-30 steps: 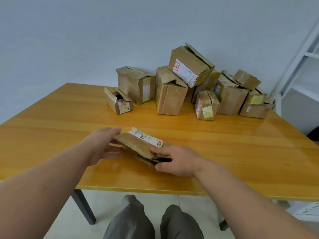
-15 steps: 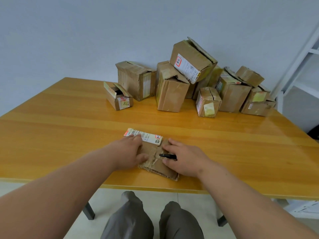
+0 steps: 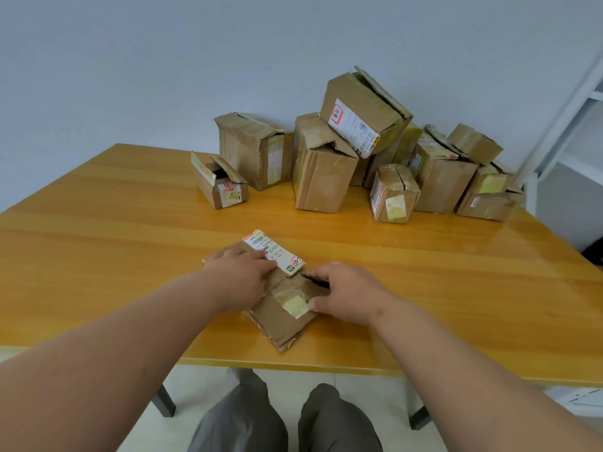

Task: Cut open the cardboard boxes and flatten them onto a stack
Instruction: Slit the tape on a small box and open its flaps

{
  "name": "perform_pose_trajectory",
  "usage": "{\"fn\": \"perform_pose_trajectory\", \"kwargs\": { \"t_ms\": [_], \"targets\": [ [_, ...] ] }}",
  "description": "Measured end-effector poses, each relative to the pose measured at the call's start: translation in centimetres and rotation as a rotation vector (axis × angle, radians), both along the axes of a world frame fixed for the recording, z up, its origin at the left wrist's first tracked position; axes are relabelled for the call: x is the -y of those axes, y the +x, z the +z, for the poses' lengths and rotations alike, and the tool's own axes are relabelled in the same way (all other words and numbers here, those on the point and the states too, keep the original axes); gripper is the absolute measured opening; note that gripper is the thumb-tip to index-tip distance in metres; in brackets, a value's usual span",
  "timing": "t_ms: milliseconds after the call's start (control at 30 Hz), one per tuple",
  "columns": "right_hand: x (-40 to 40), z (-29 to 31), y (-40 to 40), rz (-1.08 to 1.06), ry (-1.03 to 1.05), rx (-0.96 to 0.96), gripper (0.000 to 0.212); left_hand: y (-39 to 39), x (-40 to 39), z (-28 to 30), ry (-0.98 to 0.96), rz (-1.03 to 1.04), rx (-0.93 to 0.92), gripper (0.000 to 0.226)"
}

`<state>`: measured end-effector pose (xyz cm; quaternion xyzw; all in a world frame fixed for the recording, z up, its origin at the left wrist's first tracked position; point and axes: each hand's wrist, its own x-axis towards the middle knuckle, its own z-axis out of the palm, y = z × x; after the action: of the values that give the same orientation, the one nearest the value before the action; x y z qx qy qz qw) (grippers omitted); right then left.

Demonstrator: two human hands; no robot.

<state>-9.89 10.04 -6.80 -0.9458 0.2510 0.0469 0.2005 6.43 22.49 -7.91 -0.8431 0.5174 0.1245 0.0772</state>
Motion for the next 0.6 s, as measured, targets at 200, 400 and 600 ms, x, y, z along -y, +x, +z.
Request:
{"fn": "perform_pose_trajectory", "kwargs": {
  "t_ms": [200, 400, 600],
  "targets": [
    [0.6, -1.8, 0.7, 0.021, -0.116, 0.083, 0.047, -1.0, -1.3, -1.6, 0.030, -0.048, 0.001, 0.108],
    [0.1, -2.9, 1.9, 0.103, -0.260, 0.132, 0.056, 0.7, -1.5, -2.0, 0.022, -0.126, 0.012, 0.115],
    [0.1, -3.4, 2.8, 0.246, -0.279, -0.004, 0.058, 2.6, -2.2, -2.1, -0.039, -0.180, -0.014, 0.107]
  ]
}}
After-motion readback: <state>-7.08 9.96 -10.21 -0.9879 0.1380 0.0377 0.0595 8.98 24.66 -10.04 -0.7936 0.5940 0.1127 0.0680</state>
